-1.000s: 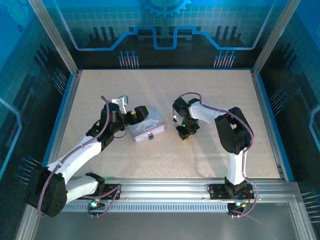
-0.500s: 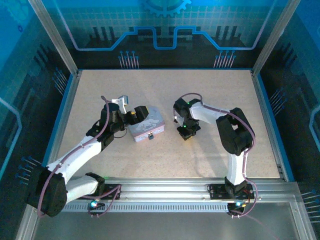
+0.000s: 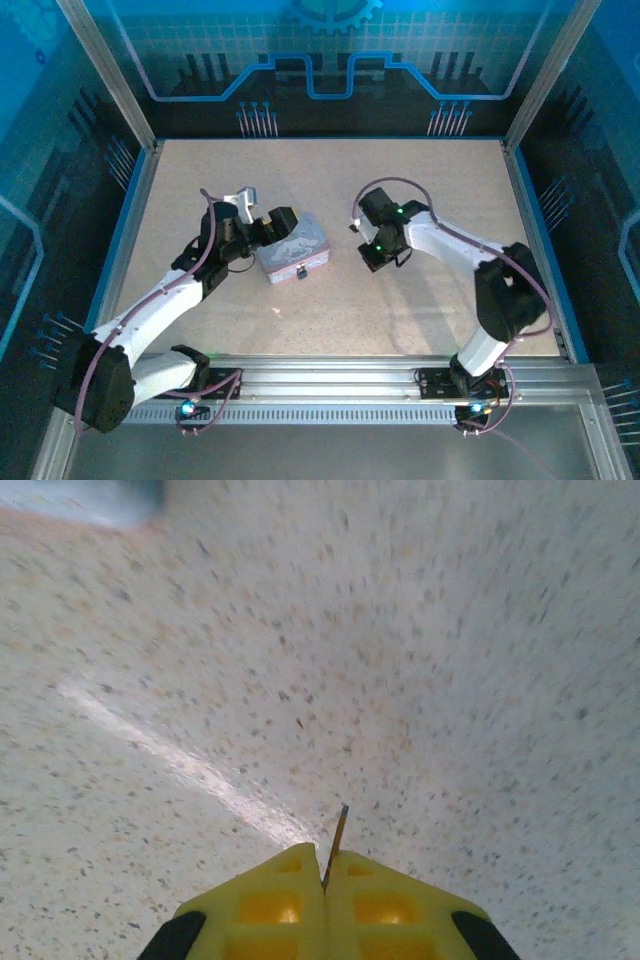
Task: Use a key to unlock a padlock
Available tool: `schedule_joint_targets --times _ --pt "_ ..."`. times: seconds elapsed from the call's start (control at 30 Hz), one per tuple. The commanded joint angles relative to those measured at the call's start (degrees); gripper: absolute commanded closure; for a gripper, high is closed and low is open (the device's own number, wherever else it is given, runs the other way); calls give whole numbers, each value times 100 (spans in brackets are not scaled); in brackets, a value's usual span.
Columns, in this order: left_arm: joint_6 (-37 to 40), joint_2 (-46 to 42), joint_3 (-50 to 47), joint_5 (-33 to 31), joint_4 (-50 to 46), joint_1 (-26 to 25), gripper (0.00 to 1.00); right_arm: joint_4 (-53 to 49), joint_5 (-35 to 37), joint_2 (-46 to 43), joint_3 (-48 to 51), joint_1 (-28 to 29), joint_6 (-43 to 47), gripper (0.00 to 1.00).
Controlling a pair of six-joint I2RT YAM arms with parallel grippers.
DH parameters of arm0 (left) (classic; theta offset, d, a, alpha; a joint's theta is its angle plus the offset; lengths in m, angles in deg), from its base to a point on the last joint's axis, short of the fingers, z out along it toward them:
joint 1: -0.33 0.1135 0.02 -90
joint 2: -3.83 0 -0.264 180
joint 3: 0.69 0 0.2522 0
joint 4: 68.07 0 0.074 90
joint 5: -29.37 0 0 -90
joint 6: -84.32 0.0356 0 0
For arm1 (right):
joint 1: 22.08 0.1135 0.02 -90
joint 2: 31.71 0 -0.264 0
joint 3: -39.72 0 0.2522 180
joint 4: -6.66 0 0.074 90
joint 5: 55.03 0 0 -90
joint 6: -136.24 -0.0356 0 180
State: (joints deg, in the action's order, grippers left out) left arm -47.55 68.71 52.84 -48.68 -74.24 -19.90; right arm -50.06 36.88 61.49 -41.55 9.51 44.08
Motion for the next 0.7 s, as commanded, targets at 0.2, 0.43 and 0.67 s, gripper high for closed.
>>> schedule_joint_targets --times 0.2,0.43,0.67 --pt "-522 57 787 525 -548 -338 12 2414 -448 -1777 1005 351 885 100" --pt "-1183 164 1166 592 -731 -673 21 3533 33 -2654 1624 923 2017 100" --pt "-1493 339 1433 577 -696 -1115 29 3996 672 -2958 1969 1421 3264 100"
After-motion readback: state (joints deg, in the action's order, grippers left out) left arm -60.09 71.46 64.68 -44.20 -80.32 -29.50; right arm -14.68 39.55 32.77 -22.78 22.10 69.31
